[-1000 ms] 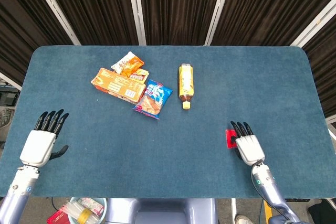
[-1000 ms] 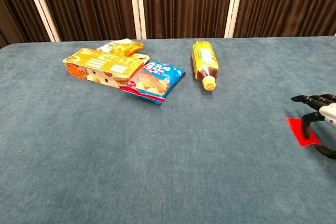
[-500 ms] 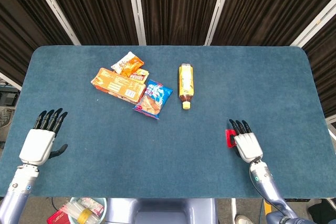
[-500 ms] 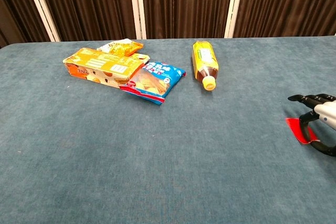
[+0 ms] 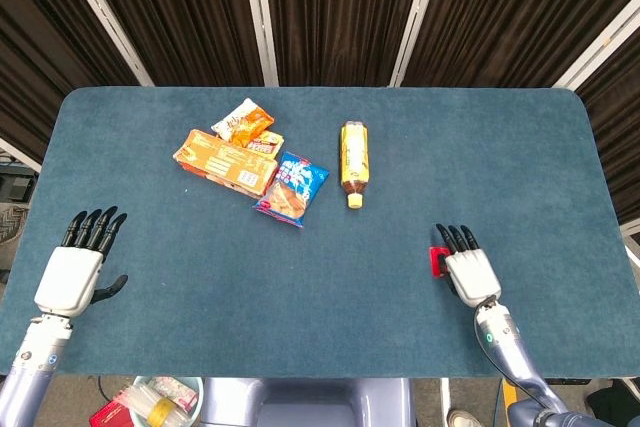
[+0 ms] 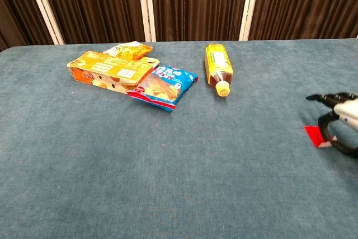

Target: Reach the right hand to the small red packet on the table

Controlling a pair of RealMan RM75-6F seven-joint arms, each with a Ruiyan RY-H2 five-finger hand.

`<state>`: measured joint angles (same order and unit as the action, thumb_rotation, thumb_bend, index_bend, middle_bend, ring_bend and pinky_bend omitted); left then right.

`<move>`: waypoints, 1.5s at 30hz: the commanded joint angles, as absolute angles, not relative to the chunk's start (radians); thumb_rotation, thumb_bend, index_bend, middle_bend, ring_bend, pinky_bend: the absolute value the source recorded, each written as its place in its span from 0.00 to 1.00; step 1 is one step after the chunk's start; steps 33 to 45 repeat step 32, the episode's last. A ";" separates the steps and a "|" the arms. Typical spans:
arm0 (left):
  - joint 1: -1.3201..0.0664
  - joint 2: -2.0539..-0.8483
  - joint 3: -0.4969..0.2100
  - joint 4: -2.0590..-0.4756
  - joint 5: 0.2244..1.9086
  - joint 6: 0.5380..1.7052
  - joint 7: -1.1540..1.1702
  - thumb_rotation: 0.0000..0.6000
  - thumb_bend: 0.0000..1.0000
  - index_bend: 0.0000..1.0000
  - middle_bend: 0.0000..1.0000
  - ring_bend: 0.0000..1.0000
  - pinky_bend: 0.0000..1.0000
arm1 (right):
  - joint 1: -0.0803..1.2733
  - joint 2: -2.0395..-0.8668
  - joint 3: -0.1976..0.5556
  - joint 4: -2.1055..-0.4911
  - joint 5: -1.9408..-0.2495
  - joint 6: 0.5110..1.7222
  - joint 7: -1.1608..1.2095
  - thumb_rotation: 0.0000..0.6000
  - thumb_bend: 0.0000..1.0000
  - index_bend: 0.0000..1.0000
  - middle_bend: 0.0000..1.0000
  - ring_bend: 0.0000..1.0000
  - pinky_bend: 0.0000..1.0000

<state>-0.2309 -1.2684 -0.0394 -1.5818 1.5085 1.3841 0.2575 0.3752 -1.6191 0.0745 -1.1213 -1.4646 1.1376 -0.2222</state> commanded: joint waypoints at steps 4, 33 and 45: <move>-0.231 -1.268 -0.040 -1.584 1.508 1.385 0.259 1.00 0.21 0.00 0.00 0.00 0.00 | 0.432 -1.563 0.129 -1.170 -1.461 1.133 -0.281 1.00 0.59 0.59 0.00 0.00 0.00; -0.221 -1.228 -0.009 -1.608 1.579 1.417 0.194 1.00 0.22 0.00 0.00 0.00 0.00 | 0.115 -1.303 0.092 -1.555 -1.475 1.662 -0.238 1.00 0.58 0.57 0.00 0.00 0.00; -0.221 -1.228 -0.009 -1.608 1.579 1.417 0.194 1.00 0.22 0.00 0.00 0.00 0.00 | 0.115 -1.303 0.092 -1.555 -1.475 1.662 -0.238 1.00 0.58 0.57 0.00 0.00 0.00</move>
